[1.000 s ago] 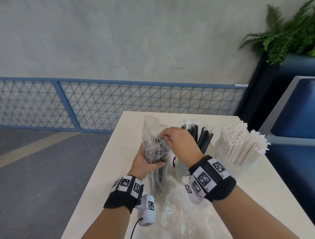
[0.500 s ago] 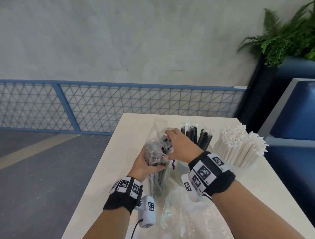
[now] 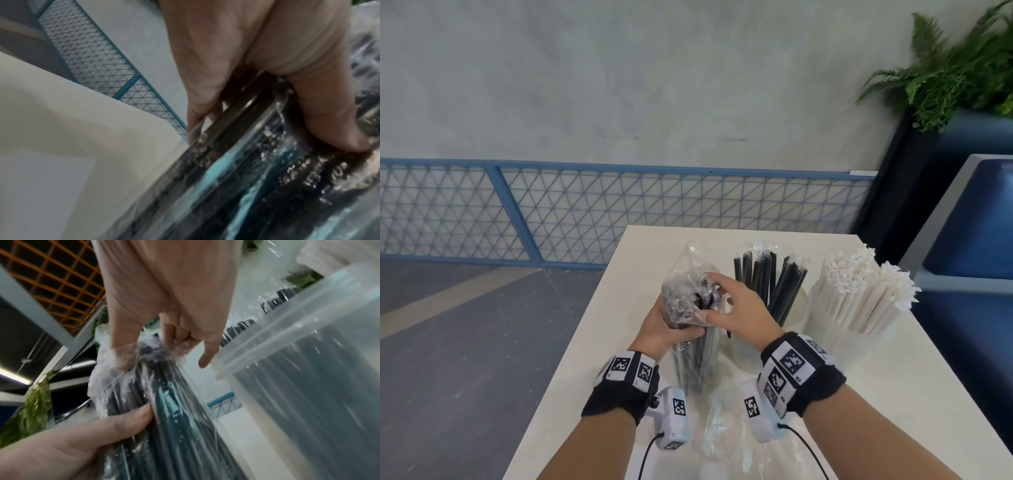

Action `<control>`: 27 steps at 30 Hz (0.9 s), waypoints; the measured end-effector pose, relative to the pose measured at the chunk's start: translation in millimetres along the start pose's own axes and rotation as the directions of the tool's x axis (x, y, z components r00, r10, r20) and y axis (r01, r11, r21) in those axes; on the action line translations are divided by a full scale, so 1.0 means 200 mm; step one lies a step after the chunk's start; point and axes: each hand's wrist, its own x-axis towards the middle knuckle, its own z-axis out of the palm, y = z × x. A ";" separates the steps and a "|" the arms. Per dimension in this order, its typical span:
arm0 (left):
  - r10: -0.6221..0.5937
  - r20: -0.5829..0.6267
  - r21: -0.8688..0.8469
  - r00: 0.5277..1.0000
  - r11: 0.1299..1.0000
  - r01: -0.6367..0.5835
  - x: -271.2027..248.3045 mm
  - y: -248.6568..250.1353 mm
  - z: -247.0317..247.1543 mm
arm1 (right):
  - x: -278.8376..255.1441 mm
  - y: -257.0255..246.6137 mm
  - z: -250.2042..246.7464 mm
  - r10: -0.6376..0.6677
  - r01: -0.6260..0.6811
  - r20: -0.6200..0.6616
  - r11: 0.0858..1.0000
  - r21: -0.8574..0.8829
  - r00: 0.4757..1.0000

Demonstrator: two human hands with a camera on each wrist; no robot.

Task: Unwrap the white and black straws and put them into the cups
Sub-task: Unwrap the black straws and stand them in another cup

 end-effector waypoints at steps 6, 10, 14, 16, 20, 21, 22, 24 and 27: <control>0.000 -0.053 0.083 0.999 0.997 0.005 0.01 0.00 0.01 | 0.02 0.02 0.02 0.021 -0.018 -0.049 0.999 0.051 0.999; 0.000 -0.073 0.117 0.997 0.993 0.009 0.03 -0.01 0.01 | 0.02 0.02 -0.02 0.034 -0.040 0.069 0.996 0.084 0.997; -0.014 -0.110 0.116 0.994 0.993 0.027 0.04 -0.02 -0.02 | 0.05 0.01 -0.09 -0.056 0.067 0.043 0.949 -0.308 0.997; -0.013 -0.105 0.107 0.994 0.994 0.025 0.04 -0.02 -0.02 | 0.05 0.01 -0.09 -0.040 0.067 0.081 0.931 -0.359 0.996; -0.010 -0.063 0.115 0.998 0.993 0.017 0.03 -0.01 -0.02 | 0.06 0.03 -0.06 -0.069 0.105 0.135 0.954 -0.281 0.988; -0.014 -0.053 0.127 0.998 0.992 0.021 0.03 -0.01 -0.02 | 0.06 0.03 -0.05 -0.093 0.123 0.135 0.963 -0.240 0.987; -0.017 -0.047 0.139 0.999 0.990 0.023 0.02 -0.01 -0.01 | 0.06 0.03 -0.04 -0.109 0.132 0.121 0.969 -0.210 0.987; -0.018 -0.032 0.161 0.999 0.987 0.023 0.02 0.00 0.00 | 0.06 0.04 0.00 -0.103 0.112 0.060 0.981 -0.162 0.993; -0.001 -0.029 0.162 1.000 0.987 0.006 0.01 -0.01 0.02 | 0.05 0.05 0.05 -0.012 0.008 -0.048 0.996 -0.084 0.999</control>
